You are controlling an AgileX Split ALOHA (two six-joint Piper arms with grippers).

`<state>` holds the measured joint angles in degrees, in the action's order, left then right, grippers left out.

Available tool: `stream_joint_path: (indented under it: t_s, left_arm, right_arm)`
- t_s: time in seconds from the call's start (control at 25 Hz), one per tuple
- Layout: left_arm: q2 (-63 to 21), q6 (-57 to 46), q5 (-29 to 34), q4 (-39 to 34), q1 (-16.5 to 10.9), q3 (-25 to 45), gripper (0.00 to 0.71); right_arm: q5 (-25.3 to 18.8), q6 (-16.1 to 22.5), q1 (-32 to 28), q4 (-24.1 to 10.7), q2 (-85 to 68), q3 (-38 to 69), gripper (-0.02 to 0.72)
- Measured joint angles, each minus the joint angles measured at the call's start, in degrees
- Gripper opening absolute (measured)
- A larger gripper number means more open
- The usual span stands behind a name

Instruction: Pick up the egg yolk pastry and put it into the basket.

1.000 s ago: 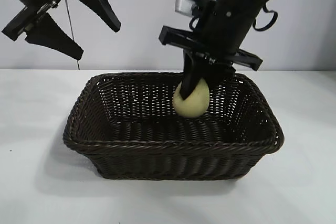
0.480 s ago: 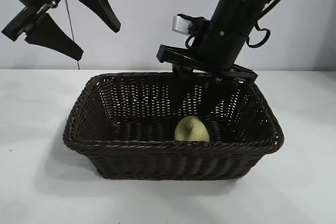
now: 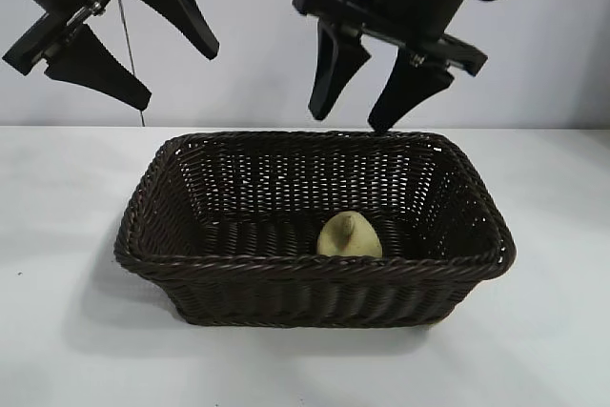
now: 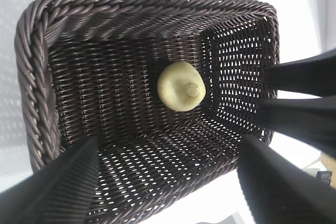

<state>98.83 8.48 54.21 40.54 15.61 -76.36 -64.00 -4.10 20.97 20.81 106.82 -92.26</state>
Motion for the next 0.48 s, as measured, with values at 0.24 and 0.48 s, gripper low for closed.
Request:
stream_joint_path:
  t_s: [0.24,0.48]
  left_arm:
    - [0.00,0.00,0.05,0.00,0.00,0.00,0.535]
    - [0.00,0.00,0.15,0.00,0.00,0.00,0.535]
  right_arm:
    - [-5.34,-0.99,-5.82,-0.77,-0.74,-1.00,0.454]
    - [-5.69,-1.76,-9.24,-1.07,-1.33,-1.00,0.454]
